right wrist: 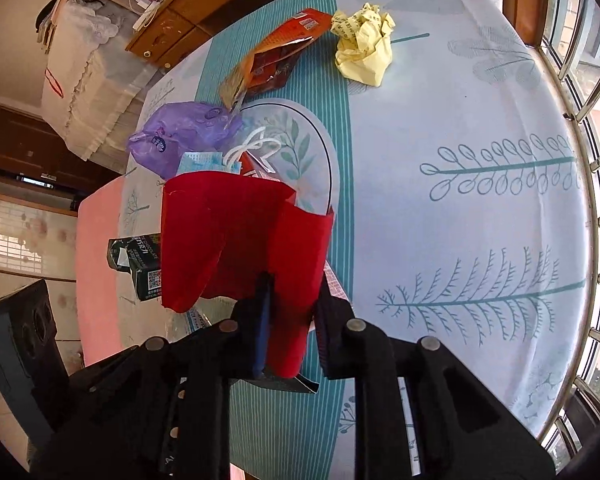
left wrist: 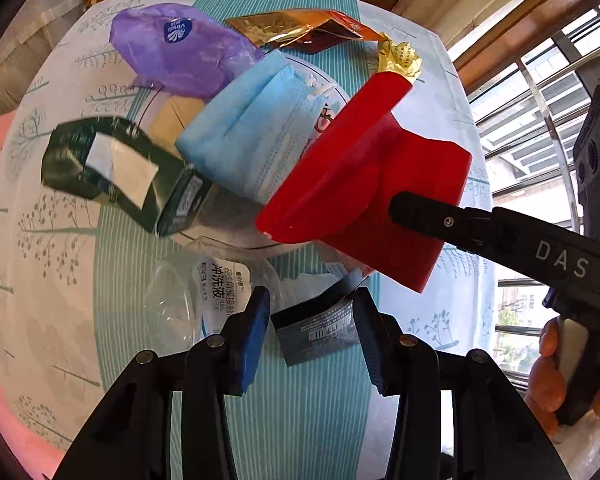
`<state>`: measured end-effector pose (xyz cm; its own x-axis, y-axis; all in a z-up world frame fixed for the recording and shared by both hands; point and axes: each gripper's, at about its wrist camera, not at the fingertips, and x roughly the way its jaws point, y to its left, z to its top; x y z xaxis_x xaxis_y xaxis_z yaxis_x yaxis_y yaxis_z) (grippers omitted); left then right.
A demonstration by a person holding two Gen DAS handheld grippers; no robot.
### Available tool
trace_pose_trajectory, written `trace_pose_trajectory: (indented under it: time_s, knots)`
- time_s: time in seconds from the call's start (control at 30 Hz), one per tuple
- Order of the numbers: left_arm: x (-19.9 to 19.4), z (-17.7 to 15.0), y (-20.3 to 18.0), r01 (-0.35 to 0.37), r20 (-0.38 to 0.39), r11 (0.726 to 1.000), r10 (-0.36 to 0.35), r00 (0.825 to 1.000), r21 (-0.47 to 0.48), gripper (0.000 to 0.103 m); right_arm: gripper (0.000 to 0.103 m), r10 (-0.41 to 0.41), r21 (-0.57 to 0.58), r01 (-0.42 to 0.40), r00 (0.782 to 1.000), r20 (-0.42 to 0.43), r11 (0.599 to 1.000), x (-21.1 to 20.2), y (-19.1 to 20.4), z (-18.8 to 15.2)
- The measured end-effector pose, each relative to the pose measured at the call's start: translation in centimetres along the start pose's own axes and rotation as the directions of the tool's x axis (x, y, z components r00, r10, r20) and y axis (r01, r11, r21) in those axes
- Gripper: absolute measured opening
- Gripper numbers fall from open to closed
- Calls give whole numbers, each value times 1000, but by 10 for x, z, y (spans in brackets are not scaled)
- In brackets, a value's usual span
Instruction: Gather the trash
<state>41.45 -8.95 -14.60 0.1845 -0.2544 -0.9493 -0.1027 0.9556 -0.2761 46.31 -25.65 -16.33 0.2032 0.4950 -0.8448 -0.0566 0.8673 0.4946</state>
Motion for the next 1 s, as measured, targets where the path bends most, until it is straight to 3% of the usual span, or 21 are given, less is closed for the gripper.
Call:
trace_pose_trajectory:
  time_s: [0.33, 0.6, 0.8, 1.0]
  knots:
    - [-2, -25, 3, 60, 22, 998, -60, 998, -8, 44, 16, -1, 7, 1, 1000, -9, 1000, -8, -16, -21]
    - [23, -37, 6, 89, -54, 996, -90, 994, -28, 44, 16, -12, 21, 12, 1000, -22, 1000, -10, -29, -34]
    - [39, -32, 0, 93, -53, 995, -95, 994, -25, 44, 15, -24, 32, 25, 999, -36, 999, -7, -38, -44]
    - [56, -28, -19, 92, -78, 993, -86, 993, 75, 45, 15, -33, 42, 34, 999, -42, 999, -7, -46, -54]
